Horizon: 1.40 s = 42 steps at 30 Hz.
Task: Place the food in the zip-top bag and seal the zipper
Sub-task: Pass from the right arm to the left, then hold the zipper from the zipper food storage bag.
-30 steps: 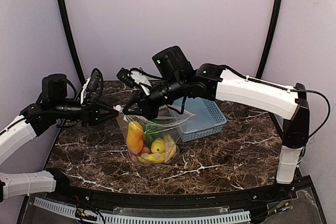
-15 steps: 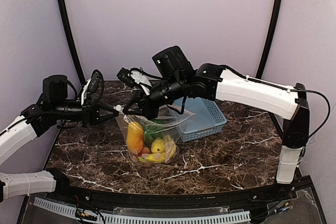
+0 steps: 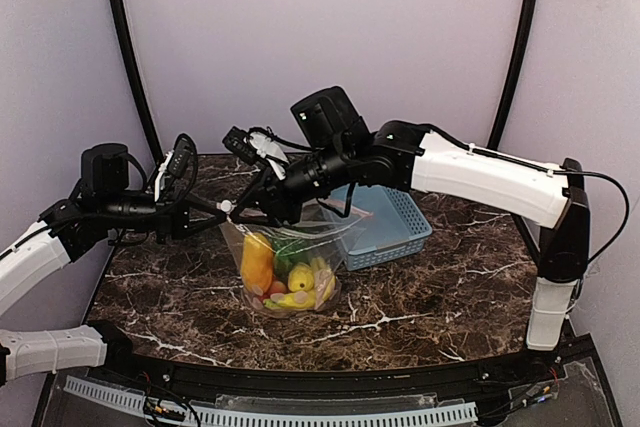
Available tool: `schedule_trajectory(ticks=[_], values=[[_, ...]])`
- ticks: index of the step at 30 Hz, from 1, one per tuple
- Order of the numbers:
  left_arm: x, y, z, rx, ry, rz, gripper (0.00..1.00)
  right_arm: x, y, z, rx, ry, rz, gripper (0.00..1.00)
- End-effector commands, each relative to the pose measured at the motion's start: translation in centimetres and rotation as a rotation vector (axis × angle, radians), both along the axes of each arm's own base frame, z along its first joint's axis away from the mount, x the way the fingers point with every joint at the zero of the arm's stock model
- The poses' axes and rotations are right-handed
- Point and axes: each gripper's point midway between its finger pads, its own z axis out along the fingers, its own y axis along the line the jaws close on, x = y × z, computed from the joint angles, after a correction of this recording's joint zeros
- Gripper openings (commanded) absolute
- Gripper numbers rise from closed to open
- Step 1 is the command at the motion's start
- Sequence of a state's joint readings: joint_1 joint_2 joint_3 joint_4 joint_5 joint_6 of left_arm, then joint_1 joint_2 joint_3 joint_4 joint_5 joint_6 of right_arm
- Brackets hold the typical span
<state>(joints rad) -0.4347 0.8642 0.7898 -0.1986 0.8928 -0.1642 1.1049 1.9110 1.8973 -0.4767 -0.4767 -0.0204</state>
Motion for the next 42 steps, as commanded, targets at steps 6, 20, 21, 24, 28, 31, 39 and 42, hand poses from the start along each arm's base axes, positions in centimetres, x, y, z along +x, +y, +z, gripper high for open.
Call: schedule_trajectory(ticks=[6, 20, 21, 24, 28, 31, 39, 42], values=[[-0.6, 0.1, 0.3, 0.0, -0.021, -0.023, 0.01, -0.2, 0.5, 3.5, 0.102, -0.01, 0.028, 0.52], [-0.7, 0.1, 0.5, -0.002, -0.029, -0.024, 0.01, 0.3, 1.9, 2.5, 0.092, 0.038, 0.022, 0.39], [-0.7, 0.1, 0.5, -0.002, -0.029, -0.023, 0.01, 0.4, 2.0, 2.4, 0.09, 0.04, 0.019, 0.39], [-0.7, 0.2, 0.5, -0.003, -0.032, -0.023, 0.01, 0.6, 2.3, 2.0, 0.083, 0.046, 0.011, 0.38], [-0.6, 0.1, 0.6, -0.004, -0.031, -0.024, 0.01, 1.2, 2.4, 1.6, 0.071, 0.048, -0.014, 0.35], [-0.6, 0.1, 0.7, -0.004, -0.033, -0.022, 0.01, 1.1, 2.5, 1.7, 0.074, 0.049, -0.009, 0.3], [0.0, 0.4, 0.8, -0.004, -0.059, 0.027, 0.01, 1.0, 2.4, 1.7, 0.074, 0.052, -0.008, 0.11], [0.6, 0.7, 0.7, 0.007, -0.064, 0.065, 0.01, 1.1, 2.2, 1.8, 0.075, 0.048, -0.013, 0.03]])
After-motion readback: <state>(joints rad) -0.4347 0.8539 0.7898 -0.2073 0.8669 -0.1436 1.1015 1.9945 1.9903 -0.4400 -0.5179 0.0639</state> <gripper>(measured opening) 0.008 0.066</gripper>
